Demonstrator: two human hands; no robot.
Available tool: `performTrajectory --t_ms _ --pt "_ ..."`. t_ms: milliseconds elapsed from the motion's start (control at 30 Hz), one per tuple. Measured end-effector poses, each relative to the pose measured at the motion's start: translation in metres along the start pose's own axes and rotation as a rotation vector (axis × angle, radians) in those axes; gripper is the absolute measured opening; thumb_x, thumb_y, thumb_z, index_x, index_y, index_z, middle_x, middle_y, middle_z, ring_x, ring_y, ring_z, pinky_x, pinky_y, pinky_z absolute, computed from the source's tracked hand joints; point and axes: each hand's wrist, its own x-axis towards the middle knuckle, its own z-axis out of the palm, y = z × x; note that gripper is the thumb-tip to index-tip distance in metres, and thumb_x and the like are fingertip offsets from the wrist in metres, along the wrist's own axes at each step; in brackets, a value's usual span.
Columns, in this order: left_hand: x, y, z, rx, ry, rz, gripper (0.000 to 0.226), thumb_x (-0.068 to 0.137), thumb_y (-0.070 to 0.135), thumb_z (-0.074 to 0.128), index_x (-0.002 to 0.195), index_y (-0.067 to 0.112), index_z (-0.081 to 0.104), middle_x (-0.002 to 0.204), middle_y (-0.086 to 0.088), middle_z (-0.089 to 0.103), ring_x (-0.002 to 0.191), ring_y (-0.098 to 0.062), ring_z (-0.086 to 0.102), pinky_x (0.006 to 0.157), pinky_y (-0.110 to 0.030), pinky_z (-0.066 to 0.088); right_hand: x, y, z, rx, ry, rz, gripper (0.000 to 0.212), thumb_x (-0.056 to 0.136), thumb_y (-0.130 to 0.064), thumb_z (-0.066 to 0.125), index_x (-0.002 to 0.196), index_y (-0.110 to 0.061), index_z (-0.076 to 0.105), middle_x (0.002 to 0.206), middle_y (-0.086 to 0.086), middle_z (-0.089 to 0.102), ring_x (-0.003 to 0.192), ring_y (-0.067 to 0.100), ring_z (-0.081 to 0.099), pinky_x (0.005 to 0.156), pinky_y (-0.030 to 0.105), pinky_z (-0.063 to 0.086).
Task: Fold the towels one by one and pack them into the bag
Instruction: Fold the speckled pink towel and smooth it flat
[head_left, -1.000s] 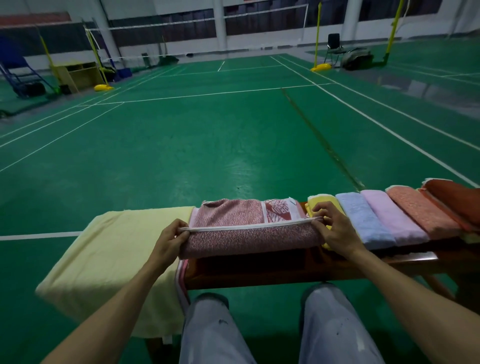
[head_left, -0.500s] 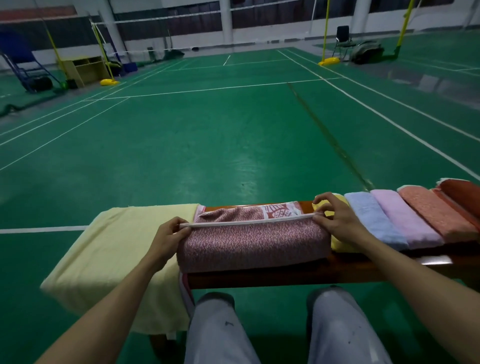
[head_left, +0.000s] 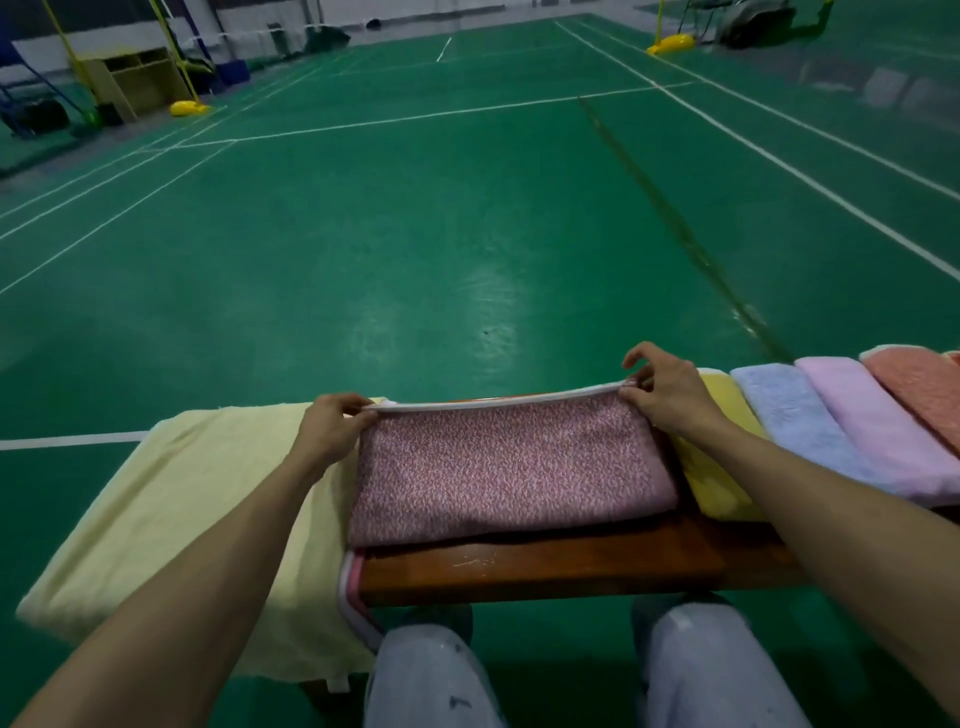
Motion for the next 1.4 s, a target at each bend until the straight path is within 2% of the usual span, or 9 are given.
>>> performTrajectory --t_ms 100,233,433,600,700,833,933,1167,1400 --pt "0.012 0.002 0.004 0.07 0.038 0.001 0.019 0.087 0.018 0.069 0.1 0.005 0.073 0.095 -0.009 0.07 0.086 -0.021 0.06 0.072 -0.028 0.039 0.017 0.001 0.005 -0.012 0.029 -0.009 0.027 0.084 -0.013 0.075 0.101 -0.019 0.056 0.091 0.002 0.065 0.086 0.022 0.064 0.083 0.032 0.051" --pt "0.021 0.001 0.012 0.183 0.057 -0.014 0.027 0.087 0.024 0.07 0.104 0.004 0.073 0.103 -0.012 0.071 0.099 -0.027 0.063 0.079 -0.029 0.041 0.031 0.004 0.018 -0.067 0.02 0.017 0.028 0.084 -0.014 0.076 0.103 -0.017 0.057 0.096 0.005 0.069 0.089 0.024 0.063 0.084 0.035 0.05" --pt "0.025 0.001 0.023 0.311 0.034 -0.019 0.035 0.086 0.04 0.068 0.099 0.008 0.074 0.098 -0.014 0.069 0.091 -0.029 0.063 0.076 -0.034 0.047 0.033 0.01 0.037 -0.251 0.042 0.002 0.029 0.086 -0.019 0.074 0.108 -0.015 0.056 0.103 0.006 0.068 0.096 0.027 0.062 0.08 0.037 0.05" --pt "0.025 0.042 0.032 0.304 0.094 0.119 0.028 0.082 0.01 0.067 0.11 0.009 0.066 0.108 -0.013 0.058 0.097 -0.028 0.058 0.086 -0.031 0.044 0.007 -0.008 0.025 0.003 0.295 0.016 0.026 0.085 -0.008 0.072 0.106 -0.01 0.058 0.103 0.005 0.059 0.09 0.017 0.055 0.076 0.025 0.042" --pt "0.015 0.087 0.058 0.142 -0.079 0.231 0.023 0.086 0.006 0.064 0.109 0.006 0.067 0.104 -0.008 0.065 0.088 -0.02 0.059 0.08 -0.023 0.042 -0.033 -0.023 0.025 0.296 0.332 0.078 0.022 0.089 -0.01 0.069 0.103 -0.016 0.053 0.097 -0.004 0.06 0.081 0.012 0.062 0.067 0.019 0.051" --pt "-0.001 0.139 0.107 -0.062 -0.351 0.261 0.021 0.09 0.004 0.06 0.11 0.006 0.065 0.108 -0.01 0.067 0.084 -0.021 0.063 0.075 -0.03 0.054 -0.068 -0.027 0.035 0.543 0.314 0.112 0.027 0.086 -0.008 0.071 0.095 -0.025 0.052 0.096 -0.007 0.061 0.086 0.02 0.068 0.072 0.042 0.061" --pt "-0.002 0.164 0.137 -0.129 -0.424 0.263 0.022 0.091 0.0 0.056 0.11 0.005 0.064 0.111 -0.014 0.067 0.082 -0.025 0.064 0.072 -0.037 0.057 -0.075 -0.022 0.042 0.652 0.355 0.157 0.031 0.085 -0.007 0.072 0.094 -0.028 0.051 0.098 -0.004 0.062 0.087 0.023 0.07 0.074 0.047 0.061" --pt "0.011 0.194 0.174 -0.075 -0.543 0.263 0.047 0.089 0.01 0.062 0.135 0.01 0.05 0.14 -0.014 0.049 0.124 -0.025 0.05 0.098 -0.031 0.045 -0.081 -0.008 0.064 0.708 0.35 0.212 0.034 0.087 -0.002 0.068 0.108 -0.019 0.046 0.106 0.003 0.059 0.092 0.012 0.065 0.074 0.014 0.054" --pt "0.021 0.21 0.188 -0.139 -0.739 0.123 0.055 0.096 0.033 0.057 0.144 0.018 0.037 0.139 -0.01 0.048 0.117 -0.02 0.049 0.089 -0.036 0.045 -0.082 -0.005 0.075 0.761 0.316 0.208 0.04 0.086 -0.004 0.068 0.114 -0.021 0.044 0.106 -0.004 0.057 0.095 0.008 0.064 0.075 0.016 0.054"
